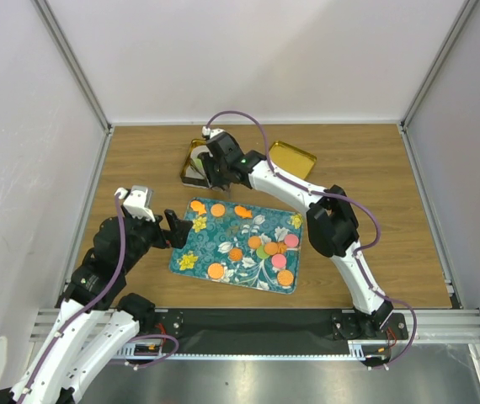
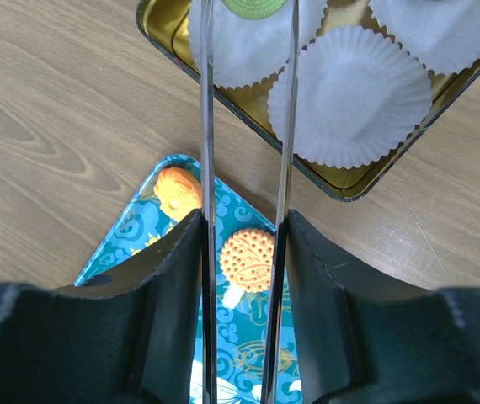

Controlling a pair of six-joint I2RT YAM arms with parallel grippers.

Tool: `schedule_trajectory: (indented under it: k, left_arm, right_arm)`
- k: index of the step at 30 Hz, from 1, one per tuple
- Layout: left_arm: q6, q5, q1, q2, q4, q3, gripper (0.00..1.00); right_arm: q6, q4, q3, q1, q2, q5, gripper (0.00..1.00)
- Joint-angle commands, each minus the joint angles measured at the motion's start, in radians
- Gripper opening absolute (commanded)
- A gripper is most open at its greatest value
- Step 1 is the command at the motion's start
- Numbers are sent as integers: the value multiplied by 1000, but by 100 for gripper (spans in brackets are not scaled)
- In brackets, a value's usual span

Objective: Pack the cookies

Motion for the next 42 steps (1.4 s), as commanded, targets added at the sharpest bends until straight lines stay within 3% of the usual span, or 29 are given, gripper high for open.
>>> schedule_trajectory:
  k: [1,15,26,30,42]
  left_arm:
    - [9,-6,-5,-6,25,-1,100]
    - [9,-8,-5,-6,27,-1,100]
    - [9,-6,-5,-9,25,-1,100]
    - [9,-5,-5,-11,25,-1,100]
    - [9,9,-5,0,30,-3,100]
  right_arm:
    - [15,31,-14,0,-56,-3,46]
    - [-3,12,-6,6,-96,3,54]
    - [-14,-29,-59,3,-283,46,53]
    - [-12,-49,-152,13,-390,65,53]
    - [1,-116,-632,92,-717,118,53]
